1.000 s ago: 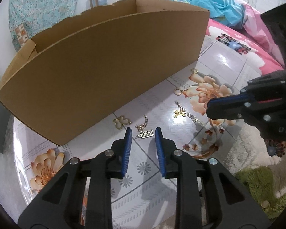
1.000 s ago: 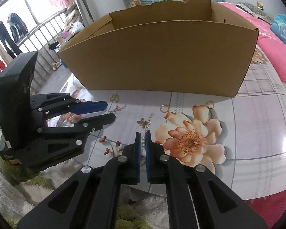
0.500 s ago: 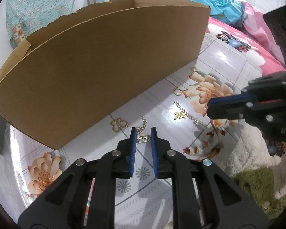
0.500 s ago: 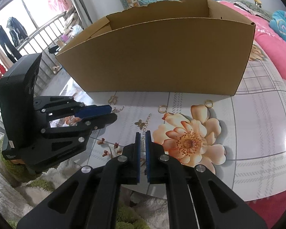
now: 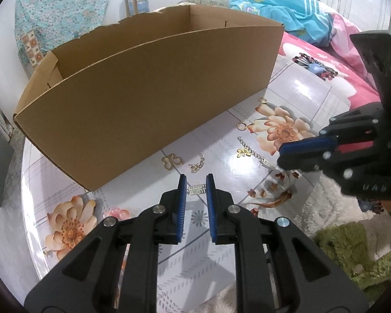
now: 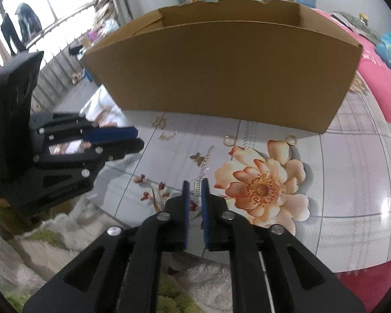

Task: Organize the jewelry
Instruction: 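Carry both held pieces over the box and open both grippers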

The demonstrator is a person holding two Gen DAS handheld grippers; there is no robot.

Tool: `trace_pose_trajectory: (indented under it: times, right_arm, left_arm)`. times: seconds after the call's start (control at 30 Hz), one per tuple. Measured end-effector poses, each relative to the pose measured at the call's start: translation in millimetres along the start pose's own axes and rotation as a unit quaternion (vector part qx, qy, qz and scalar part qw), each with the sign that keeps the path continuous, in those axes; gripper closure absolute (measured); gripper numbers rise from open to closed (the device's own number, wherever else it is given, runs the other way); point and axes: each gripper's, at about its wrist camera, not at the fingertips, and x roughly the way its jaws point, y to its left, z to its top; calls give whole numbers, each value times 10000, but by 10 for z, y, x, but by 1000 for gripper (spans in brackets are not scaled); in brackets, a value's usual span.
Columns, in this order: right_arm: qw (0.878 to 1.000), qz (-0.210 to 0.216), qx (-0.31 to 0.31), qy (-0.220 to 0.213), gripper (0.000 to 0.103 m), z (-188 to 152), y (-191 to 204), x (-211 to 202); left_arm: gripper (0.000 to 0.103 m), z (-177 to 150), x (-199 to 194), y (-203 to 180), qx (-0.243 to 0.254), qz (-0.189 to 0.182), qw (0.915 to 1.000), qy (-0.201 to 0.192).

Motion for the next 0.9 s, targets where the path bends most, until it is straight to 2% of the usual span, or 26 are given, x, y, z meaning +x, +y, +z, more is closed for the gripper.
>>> trace_pose_trajectory:
  times: [0.07, 0.43, 0.6, 0.73, 0.9]
  right_arm:
    - [9998, -80, -190, 51, 78, 12, 41, 10]
    - [9981, -437, -378, 196, 78, 204, 160, 230]
    - [9969, -600, -448, 246, 83, 224, 242, 299]
    - [9973, -600, -328, 282, 94, 265, 286, 321]
    - [9981, -559, -92, 261, 96, 261, 253, 338]
  left_arm:
    - [89, -11, -21, 10, -15, -9, 10000, -36]
    - [89, -55, -55, 79, -199, -147, 9995, -174]
    - [89, -71, -58, 127, -267, -183, 9992, -215]
    - [89, -88, -71, 167, -330, -195, 9990, -244]
    - [89, -102, -96, 187, -362, -177, 9988, -279]
